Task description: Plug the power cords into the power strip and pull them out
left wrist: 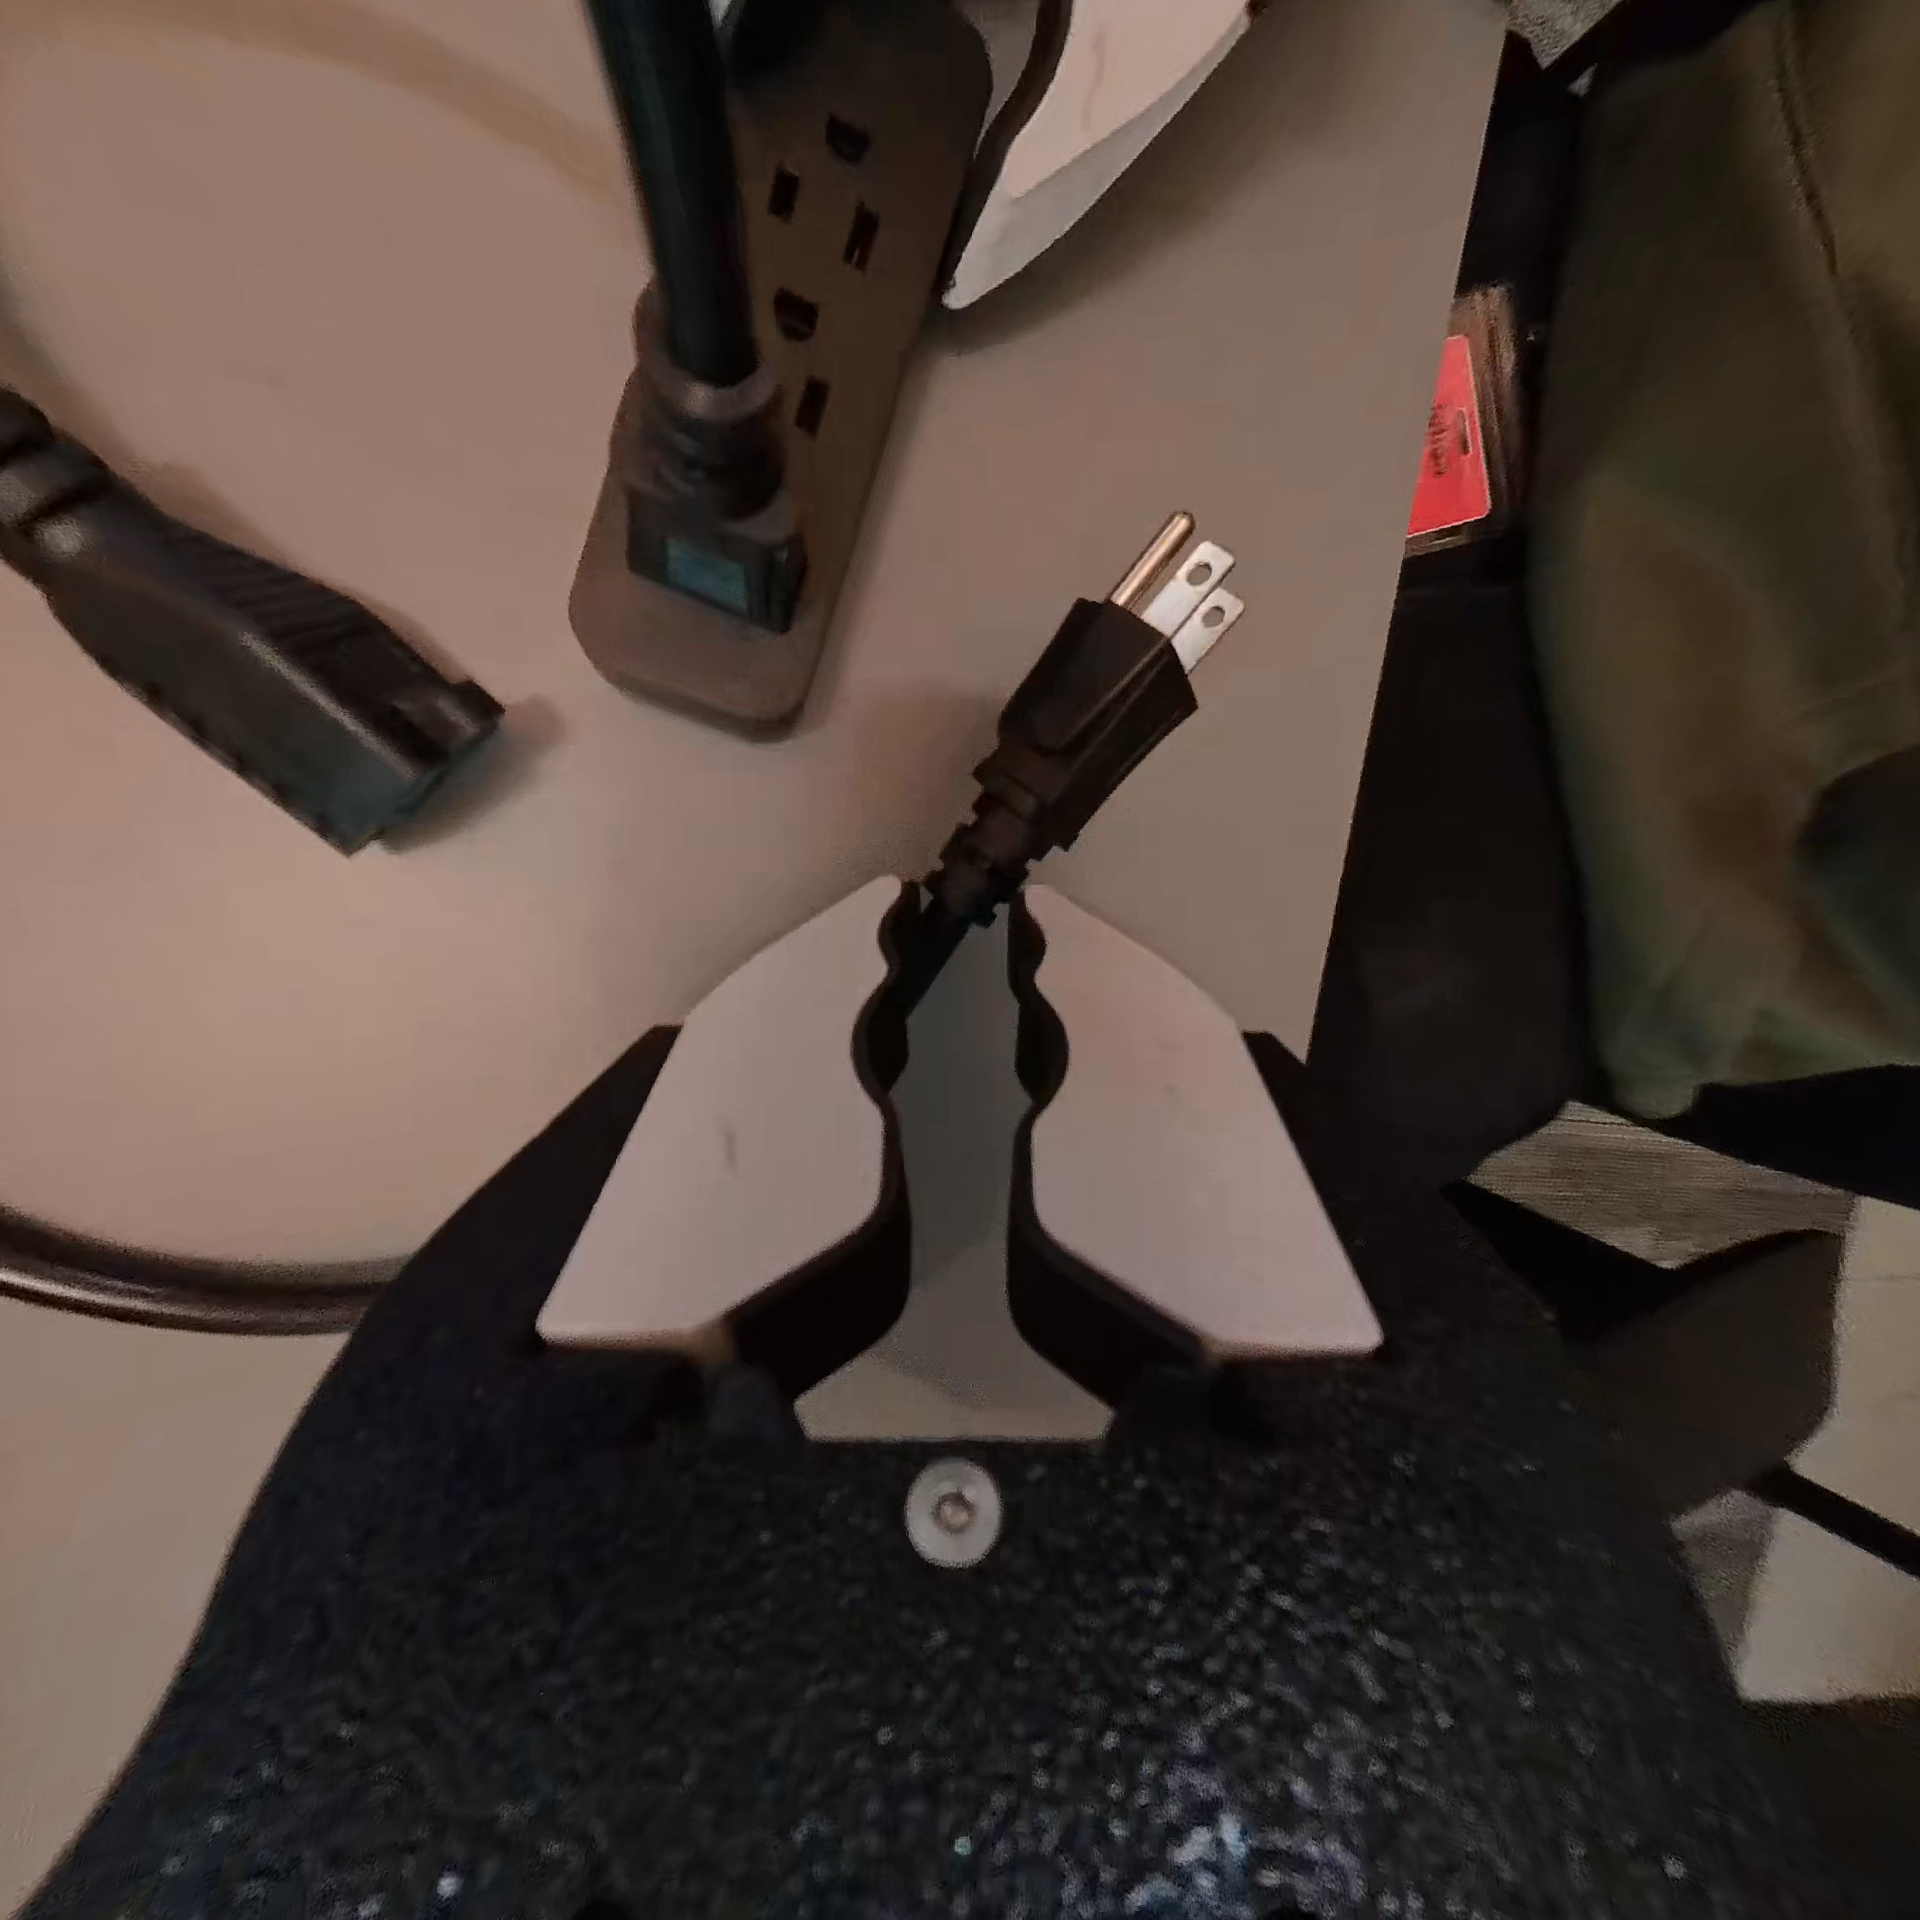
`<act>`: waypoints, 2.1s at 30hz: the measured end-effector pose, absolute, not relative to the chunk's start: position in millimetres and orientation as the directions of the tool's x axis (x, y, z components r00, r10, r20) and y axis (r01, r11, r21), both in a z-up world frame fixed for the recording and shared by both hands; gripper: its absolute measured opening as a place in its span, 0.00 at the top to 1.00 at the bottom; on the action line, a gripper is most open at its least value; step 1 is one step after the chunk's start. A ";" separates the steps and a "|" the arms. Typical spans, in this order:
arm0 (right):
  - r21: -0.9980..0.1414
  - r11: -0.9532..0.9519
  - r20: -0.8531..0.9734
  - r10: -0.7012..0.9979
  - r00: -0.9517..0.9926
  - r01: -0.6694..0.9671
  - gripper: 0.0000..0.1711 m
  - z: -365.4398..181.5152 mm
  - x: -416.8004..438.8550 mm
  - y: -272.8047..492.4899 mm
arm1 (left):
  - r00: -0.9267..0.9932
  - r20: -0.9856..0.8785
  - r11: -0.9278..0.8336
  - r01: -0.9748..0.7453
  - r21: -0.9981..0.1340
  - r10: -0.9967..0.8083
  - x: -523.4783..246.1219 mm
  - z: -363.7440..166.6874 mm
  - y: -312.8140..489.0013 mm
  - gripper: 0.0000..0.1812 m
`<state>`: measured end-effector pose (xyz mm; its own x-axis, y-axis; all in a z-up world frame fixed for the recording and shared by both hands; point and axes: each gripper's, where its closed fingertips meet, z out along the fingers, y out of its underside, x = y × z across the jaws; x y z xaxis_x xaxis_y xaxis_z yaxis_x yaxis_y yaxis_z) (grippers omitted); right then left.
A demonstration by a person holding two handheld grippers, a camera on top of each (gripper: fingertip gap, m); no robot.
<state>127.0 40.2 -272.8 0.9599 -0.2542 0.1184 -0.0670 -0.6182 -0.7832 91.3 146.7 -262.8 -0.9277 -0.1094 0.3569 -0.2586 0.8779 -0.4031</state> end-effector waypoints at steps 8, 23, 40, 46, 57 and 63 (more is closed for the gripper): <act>-0.782 -0.620 0.123 -0.254 0.959 -0.063 0.76 -272.7 126.8 40.2 | -0.912 0.216 0.887 -0.395 -0.238 -0.349 112.4 -276.6 157.1 0.89; -0.782 -0.621 0.127 -0.253 0.959 -0.061 0.76 -273.0 126.8 40.5 | 0.066 0.701 -0.094 -0.996 -0.001 -0.710 103.9 -266.3 160.7 0.71; -0.779 -0.625 0.144 -0.256 0.956 -0.050 0.76 -273.2 127.3 40.5 | 0.174 0.679 -0.109 -0.984 0.138 -0.714 120.1 -281.4 136.5 0.92; -0.778 -0.626 0.150 -0.256 0.955 -0.046 0.76 -273.3 127.3 40.5 | 0.273 0.755 -0.264 -0.955 0.136 -0.597 128.1 -279.0 130.3 0.90; -0.779 -0.625 0.144 -0.247 0.958 -0.044 0.75 -273.5 126.0 41.0 | 0.168 0.691 -0.312 -0.946 -0.087 -0.703 153.1 -283.4 128.0 0.94; -0.772 -0.635 0.181 -0.259 0.949 -0.026 0.76 -274.0 127.9 39.9 | -0.159 0.481 0.051 -0.972 -0.230 -0.862 156.9 -285.1 130.6 0.94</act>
